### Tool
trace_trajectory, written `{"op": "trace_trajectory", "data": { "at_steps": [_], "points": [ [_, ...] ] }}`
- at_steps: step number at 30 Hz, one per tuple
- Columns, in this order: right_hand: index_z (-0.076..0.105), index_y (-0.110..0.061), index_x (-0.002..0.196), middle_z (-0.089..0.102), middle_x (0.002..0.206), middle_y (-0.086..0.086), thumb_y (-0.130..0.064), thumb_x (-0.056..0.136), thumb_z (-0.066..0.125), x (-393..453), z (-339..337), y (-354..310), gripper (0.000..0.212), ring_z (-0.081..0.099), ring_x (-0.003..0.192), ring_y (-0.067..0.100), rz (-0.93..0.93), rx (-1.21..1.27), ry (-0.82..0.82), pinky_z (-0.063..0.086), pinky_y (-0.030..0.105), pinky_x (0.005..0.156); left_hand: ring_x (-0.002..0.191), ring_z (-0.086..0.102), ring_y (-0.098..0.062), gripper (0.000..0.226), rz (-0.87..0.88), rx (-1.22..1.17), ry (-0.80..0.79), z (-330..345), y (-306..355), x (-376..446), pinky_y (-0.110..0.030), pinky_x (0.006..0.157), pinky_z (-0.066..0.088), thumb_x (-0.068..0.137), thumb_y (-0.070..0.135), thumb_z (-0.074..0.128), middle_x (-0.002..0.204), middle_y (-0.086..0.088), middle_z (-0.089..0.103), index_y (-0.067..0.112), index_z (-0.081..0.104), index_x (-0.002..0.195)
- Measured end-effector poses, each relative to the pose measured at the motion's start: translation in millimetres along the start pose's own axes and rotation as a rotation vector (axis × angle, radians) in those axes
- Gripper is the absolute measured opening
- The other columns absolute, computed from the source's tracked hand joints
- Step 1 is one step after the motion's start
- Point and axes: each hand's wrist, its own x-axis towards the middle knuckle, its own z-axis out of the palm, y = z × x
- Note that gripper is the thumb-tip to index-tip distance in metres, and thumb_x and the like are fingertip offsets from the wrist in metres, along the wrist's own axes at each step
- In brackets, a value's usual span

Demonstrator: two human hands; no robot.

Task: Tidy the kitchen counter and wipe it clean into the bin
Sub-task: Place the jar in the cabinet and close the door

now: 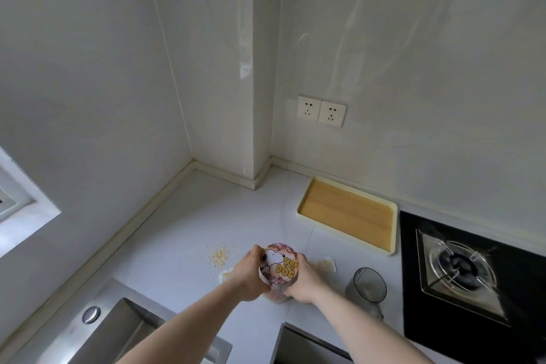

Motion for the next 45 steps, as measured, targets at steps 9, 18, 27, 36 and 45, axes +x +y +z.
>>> {"op": "trace_trajectory", "data": {
  "at_steps": [9,18,27,36,45],
  "points": [
    [0.046,-0.031,0.128,0.064,0.114,-0.006,-0.023,0.054,0.090,-18,5,19,0.086,0.061,0.102,0.015,-0.076,0.026,0.018,0.053,0.024,0.080,0.118,0.064,-0.009,0.091,0.056,-0.122,0.001,26,-15,-22,-0.023,0.090,0.049,0.059,0.033,0.093,0.131,0.015,0.063,0.039,0.045,0.135],
    [0.042,-0.047,0.135,0.061,0.120,-0.014,-0.036,0.061,0.092,-51,-39,8,0.091,0.059,0.101,0.004,-0.248,-0.019,-0.004,0.050,0.032,0.097,0.114,0.060,-0.005,0.075,0.221,-0.258,0.067,1,-5,-50,-0.032,0.096,0.055,0.057,0.037,0.091,0.121,0.022,0.065,0.057,0.045,0.113],
    [0.044,-0.046,0.141,0.069,0.118,-0.023,-0.041,0.064,0.094,-117,-167,-90,0.091,0.063,0.107,-0.005,-0.569,0.007,0.150,0.051,0.027,0.101,0.127,0.056,0.000,0.085,0.585,-0.370,0.350,-137,73,-101,-0.033,0.110,0.046,0.065,0.041,0.093,0.133,0.024,0.062,0.039,0.054,0.140],
    [0.043,-0.046,0.142,0.058,0.136,-0.022,-0.048,0.078,0.075,-223,-283,-204,0.071,0.059,0.122,0.007,-0.972,0.234,0.375,0.054,0.027,0.093,0.122,0.063,-0.006,0.068,0.959,-0.486,0.577,-292,182,-194,-0.021,0.101,0.051,0.083,0.044,0.077,0.128,0.016,0.068,0.033,0.049,0.144],
    [0.052,-0.026,0.141,0.067,0.127,-0.011,-0.047,0.098,0.057,-291,-346,-287,0.047,0.066,0.114,0.010,-1.255,0.365,0.777,0.054,0.038,0.100,0.104,0.071,-0.001,0.043,1.106,-0.558,0.685,-390,276,-261,-0.015,0.081,0.057,0.100,0.028,0.062,0.122,0.009,0.071,0.022,0.057,0.142]
  ]
}}
